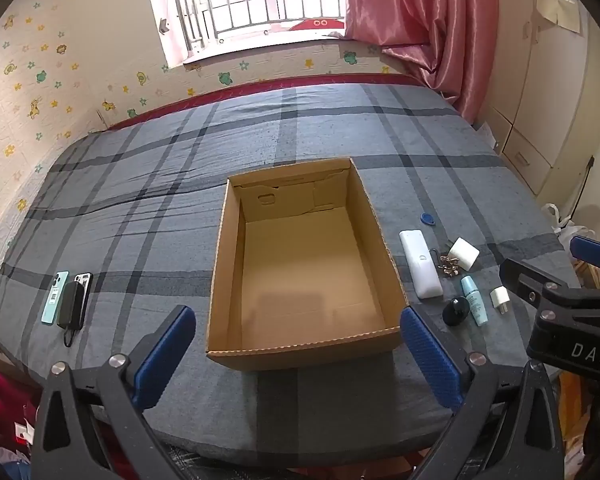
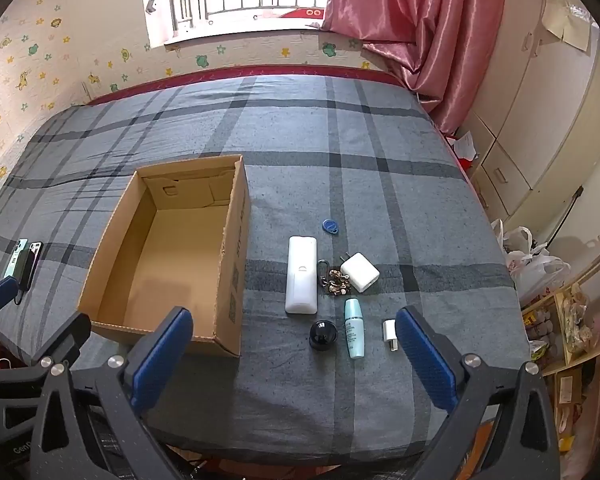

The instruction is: Organize rigid objects

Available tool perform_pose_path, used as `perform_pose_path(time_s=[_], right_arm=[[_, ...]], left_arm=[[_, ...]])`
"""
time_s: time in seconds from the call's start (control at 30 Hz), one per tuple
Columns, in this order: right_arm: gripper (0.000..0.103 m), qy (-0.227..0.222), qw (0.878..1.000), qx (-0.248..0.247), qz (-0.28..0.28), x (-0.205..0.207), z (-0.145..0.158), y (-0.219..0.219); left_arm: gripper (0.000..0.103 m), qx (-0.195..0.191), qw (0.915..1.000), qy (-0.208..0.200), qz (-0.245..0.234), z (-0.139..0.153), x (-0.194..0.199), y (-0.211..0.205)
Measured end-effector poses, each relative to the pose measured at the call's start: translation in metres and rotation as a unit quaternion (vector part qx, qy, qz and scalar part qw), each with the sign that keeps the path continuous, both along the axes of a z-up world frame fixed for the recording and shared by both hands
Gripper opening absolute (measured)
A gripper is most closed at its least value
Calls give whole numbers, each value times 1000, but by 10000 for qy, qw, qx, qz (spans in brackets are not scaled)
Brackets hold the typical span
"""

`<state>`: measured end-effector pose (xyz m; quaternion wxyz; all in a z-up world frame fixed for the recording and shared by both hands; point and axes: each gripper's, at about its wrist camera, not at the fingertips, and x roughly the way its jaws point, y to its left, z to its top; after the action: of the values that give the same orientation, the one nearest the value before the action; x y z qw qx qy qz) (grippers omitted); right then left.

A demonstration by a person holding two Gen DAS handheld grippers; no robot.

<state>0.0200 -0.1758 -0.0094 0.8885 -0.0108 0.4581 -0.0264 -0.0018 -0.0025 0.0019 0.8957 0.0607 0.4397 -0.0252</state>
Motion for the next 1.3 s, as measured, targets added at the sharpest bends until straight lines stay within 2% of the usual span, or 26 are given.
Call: perform_pose_path(time_s=[1.3], right_arm=[[103, -68, 10000, 30, -34, -3, 4, -3]], left_arm=[[103, -70, 9999, -91, -71, 7, 0, -1]])
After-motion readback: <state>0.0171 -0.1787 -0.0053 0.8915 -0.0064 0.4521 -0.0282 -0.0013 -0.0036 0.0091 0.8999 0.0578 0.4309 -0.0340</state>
